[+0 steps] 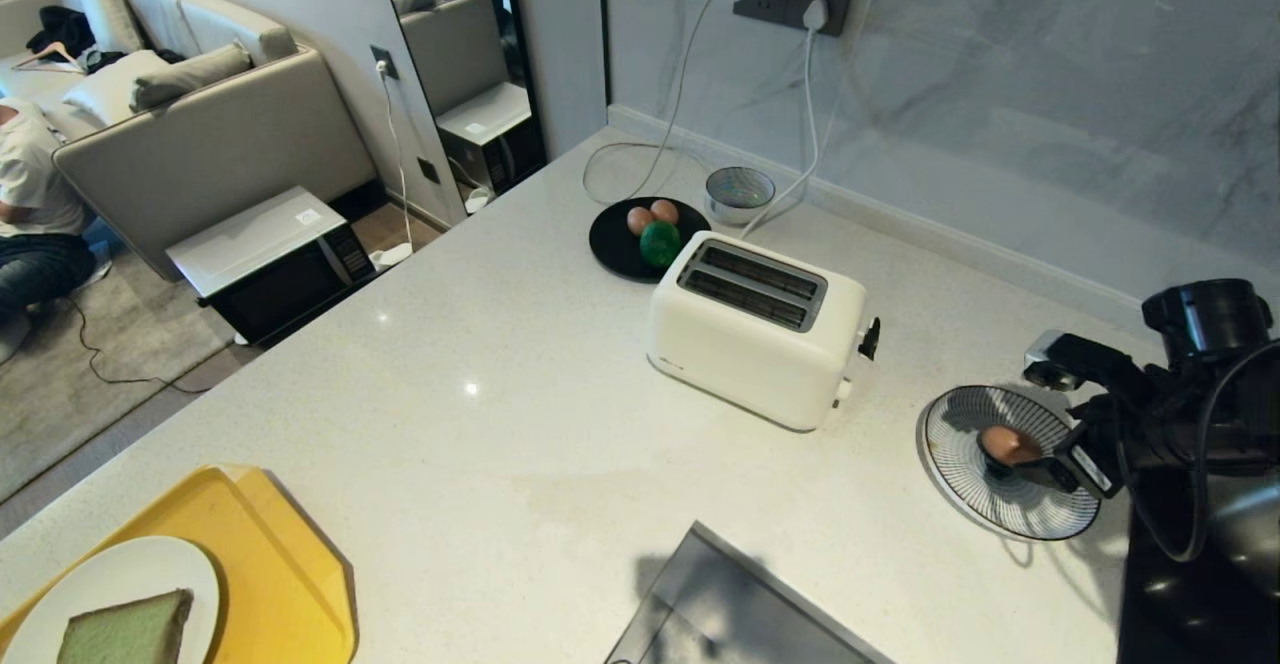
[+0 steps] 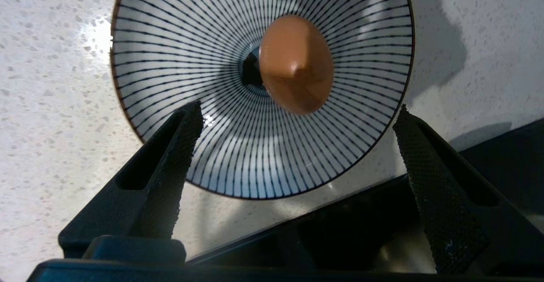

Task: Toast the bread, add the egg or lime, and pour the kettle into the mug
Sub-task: Pick up the egg

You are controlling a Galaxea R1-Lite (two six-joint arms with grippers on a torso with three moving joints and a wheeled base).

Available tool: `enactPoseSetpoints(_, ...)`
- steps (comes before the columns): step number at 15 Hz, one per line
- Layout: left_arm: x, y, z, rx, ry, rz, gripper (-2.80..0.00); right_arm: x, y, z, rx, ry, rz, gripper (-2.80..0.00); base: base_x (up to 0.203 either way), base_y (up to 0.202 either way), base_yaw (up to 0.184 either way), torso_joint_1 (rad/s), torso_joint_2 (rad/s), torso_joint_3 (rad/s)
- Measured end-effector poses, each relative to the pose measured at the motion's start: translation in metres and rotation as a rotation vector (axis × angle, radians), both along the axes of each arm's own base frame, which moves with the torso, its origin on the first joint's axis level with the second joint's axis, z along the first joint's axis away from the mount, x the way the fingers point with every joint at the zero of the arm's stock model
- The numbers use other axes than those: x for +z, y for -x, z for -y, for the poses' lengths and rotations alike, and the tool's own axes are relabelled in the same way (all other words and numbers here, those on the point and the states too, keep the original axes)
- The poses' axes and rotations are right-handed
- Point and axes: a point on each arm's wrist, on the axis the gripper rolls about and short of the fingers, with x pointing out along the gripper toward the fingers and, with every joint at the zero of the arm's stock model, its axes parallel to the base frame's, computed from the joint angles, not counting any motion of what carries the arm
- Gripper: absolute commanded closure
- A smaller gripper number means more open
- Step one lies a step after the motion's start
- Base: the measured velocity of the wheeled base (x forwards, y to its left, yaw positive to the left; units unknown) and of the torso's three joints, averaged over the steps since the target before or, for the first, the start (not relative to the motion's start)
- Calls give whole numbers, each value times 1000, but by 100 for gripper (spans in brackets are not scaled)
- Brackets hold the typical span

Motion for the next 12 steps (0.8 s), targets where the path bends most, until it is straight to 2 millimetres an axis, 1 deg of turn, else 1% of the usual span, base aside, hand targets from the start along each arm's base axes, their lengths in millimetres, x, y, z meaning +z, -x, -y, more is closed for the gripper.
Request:
enactPoseSetpoints(5,0,0,0,0,0,0,0,-12,-16,2,17,9,-24,-280,0,0,0,0,0,0)
enactPoseSetpoints(12,0,0,0,0,1,0,0,-24,-28,4,17,5,-51,-280,0,0,0,0,0,0)
